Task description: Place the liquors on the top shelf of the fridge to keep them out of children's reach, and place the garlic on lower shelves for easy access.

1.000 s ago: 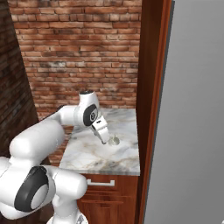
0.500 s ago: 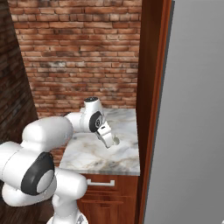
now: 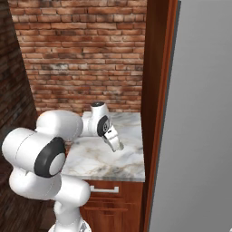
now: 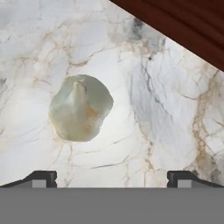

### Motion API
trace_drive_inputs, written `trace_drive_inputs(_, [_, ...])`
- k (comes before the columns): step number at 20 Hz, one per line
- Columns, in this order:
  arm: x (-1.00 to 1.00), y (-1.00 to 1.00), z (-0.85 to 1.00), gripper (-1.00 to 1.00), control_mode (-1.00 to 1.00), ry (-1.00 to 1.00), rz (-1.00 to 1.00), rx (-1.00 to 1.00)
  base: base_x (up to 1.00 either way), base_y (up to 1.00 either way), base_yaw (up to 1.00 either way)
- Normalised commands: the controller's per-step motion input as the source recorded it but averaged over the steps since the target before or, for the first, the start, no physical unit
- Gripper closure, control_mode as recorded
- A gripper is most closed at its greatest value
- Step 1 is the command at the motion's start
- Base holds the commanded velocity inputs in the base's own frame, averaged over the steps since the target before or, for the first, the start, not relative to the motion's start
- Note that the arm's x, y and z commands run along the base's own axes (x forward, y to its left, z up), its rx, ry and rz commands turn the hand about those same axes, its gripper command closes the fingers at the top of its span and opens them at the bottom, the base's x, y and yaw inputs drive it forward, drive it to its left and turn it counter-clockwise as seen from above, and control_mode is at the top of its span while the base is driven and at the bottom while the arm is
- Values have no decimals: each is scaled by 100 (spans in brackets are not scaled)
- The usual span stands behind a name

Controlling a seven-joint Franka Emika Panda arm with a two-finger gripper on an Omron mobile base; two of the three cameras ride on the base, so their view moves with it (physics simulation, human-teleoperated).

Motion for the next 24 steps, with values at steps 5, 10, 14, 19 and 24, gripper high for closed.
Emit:
trace_drive_inputs(5, [31, -17, -25, -100, -100, 0, 0, 0, 0, 0, 0])
trace_drive_inputs(10, [31, -12, -24, -100, -100, 0, 0, 0, 0, 0, 0])
trace_drive_inputs(14, [31, -5, -21, -100, -100, 0, 0, 0, 0, 0, 0])
trace_drive_inputs(19, [29, -6, -24, -100, -100, 0, 0, 0, 0, 0, 0])
trace_drive_inputs(24, [19, -7, -34, -100, -100, 0, 0, 0, 0, 0, 0])
